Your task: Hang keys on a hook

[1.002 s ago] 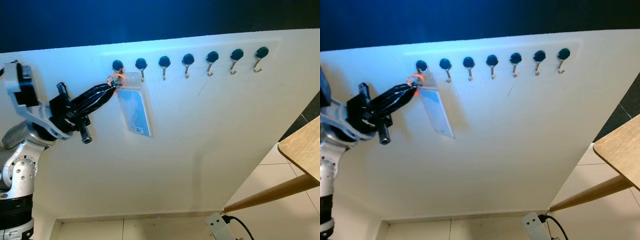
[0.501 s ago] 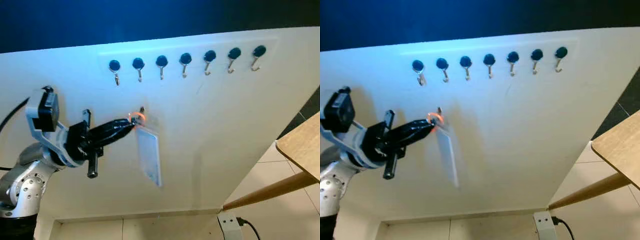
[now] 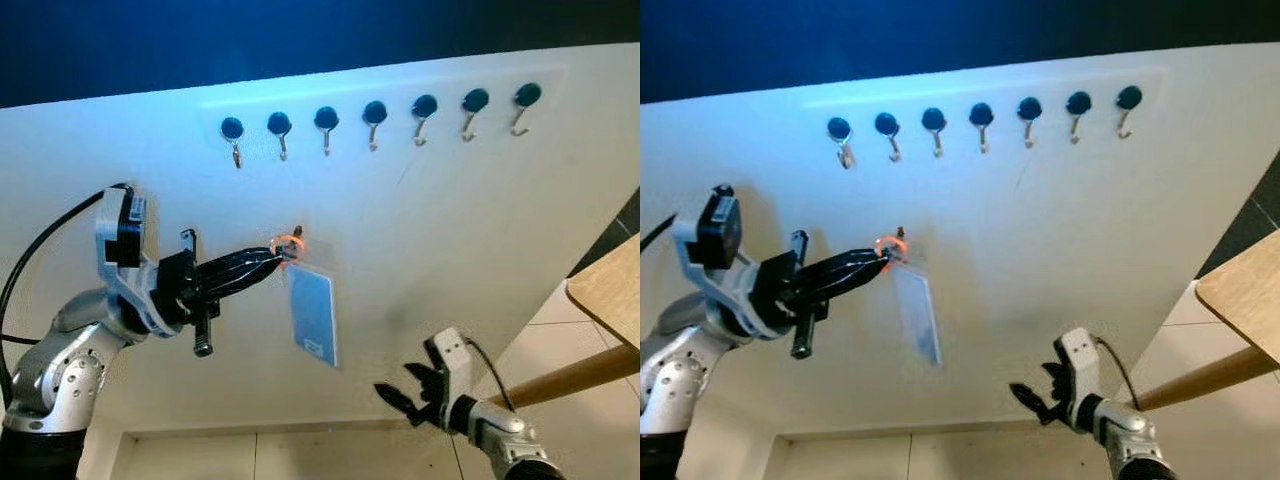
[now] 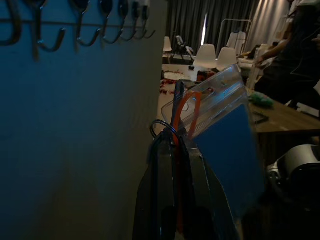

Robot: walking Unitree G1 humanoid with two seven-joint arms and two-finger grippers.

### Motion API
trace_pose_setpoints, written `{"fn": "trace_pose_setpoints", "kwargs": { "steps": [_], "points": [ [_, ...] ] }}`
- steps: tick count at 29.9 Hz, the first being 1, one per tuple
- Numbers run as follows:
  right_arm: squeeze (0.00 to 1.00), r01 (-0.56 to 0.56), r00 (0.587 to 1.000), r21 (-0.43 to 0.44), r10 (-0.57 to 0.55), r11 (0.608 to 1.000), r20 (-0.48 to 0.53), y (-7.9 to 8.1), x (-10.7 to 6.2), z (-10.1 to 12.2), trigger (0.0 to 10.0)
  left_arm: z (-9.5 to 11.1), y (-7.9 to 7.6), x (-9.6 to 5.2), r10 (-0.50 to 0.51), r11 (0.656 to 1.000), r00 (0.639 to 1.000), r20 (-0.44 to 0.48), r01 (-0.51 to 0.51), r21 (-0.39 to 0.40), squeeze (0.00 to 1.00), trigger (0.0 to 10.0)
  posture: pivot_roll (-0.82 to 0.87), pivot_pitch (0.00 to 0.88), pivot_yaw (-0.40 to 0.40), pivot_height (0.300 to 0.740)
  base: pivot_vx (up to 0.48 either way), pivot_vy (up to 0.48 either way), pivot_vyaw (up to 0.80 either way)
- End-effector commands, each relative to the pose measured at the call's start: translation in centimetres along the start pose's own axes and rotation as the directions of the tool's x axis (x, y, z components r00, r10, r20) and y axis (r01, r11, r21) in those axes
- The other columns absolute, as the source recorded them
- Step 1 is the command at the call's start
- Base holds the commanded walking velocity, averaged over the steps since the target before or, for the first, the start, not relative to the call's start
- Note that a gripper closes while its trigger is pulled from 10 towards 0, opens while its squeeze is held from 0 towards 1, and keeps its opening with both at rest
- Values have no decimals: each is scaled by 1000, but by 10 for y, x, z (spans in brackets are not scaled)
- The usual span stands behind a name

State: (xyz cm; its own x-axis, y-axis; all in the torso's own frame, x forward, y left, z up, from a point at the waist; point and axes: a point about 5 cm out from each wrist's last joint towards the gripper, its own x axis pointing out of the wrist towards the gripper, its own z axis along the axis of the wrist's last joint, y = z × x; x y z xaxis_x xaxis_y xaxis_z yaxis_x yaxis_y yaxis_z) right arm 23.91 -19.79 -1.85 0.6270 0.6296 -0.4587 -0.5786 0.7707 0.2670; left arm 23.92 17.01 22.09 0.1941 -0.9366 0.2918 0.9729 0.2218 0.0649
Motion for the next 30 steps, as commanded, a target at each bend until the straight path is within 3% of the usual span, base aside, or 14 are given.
{"fn": "trace_pose_setpoints", "kwargs": {
  "steps": [1,3,6,7,8,9,13,18,21,25,26,27,28,30],
  "points": [
    [0,-84,996,13,84,996,-42,7,-2,-9,10000,-3,4,0,30,999,1000,-7,-30,13,0,10000,-116,81,100,740,0,0,0],
    [0,-107,993,9,108,994,-48,8,-2,-10,10000,-4,5,0,37,999,999,-10,-37,15,0,10000,-116,81,100,740,0,0,0],
    [0,-321,947,-7,321,947,-18,19,-7,0,10000,-9,12,-1,94,995,995,-30,-93,37,0,10000,-114,81,102,740,0,0,0],
    [0,-321,947,-7,321,947,-18,19,-7,0,10000,-9,12,-1,94,995,995,-30,-93,37,0,10000,-114,81,102,740,0,0,0],
    [0,-454,888,-66,458,888,46,29,-13,23,10000,-12,20,-2,161,986,986,-34,-159,51,0,10000,-113,83,105,740,0,0,0],
    [0,-489,866,-94,495,867,68,34,-15,33,10000,-14,23,-2,188,981,981,-36,-186,57,0,10000,-113,83,105,740,0,0,0],
    [0,-526,825,-199,553,827,117,45,-17,61,10000,-17,33,-1,279,959,960,-14,-277,63,0,10000,-113,83,105,740,0,0,0],
    [0,-521,809,-273,570,809,146,51,-13,79,10000,-17,36,0,314,947,949,12,-314,60,0,10000,-115,83,102,740,0,0,0],
    [0,-483,789,-366,576,796,212,61,-9,106,10000,-20,40,-2,366,927,930,17,-367,73,0,10000,-110,77,95,740,0,0,0],
    [8,-465,771,-378,577,800,271,65,-11,121,10000,-21,42,-4,396,914,918,22,-397,86,0,10000,-108,74,93,740,0,0,0],
    [459,-465,750,-380,584,799,310,68,-14,131,10000,-22,41,-5,399,913,917,23,-399,88,0,10000,-107,68,91,740,0,0,0],
    [1000,-488,700,-376,610,788,371,75,-20,145,10000,-22,35,-5,368,925,930,4,-366,104,0,10000,-104,64,87,740,0,0,0],
    [1000,-488,700,-376,610,788,371,75,-20,145,10000,-22,35,-5,368,925,930,4,-366,104,0,10000,-104,64,87,740,0,0,0],
    [1000,-518,655,-372,637,770,406,80,-24,152,10000,-22,27,-5,325,940,946,-16,-321,114,0,10000,-104,64,87,740,0,0,0]
  ]
}}
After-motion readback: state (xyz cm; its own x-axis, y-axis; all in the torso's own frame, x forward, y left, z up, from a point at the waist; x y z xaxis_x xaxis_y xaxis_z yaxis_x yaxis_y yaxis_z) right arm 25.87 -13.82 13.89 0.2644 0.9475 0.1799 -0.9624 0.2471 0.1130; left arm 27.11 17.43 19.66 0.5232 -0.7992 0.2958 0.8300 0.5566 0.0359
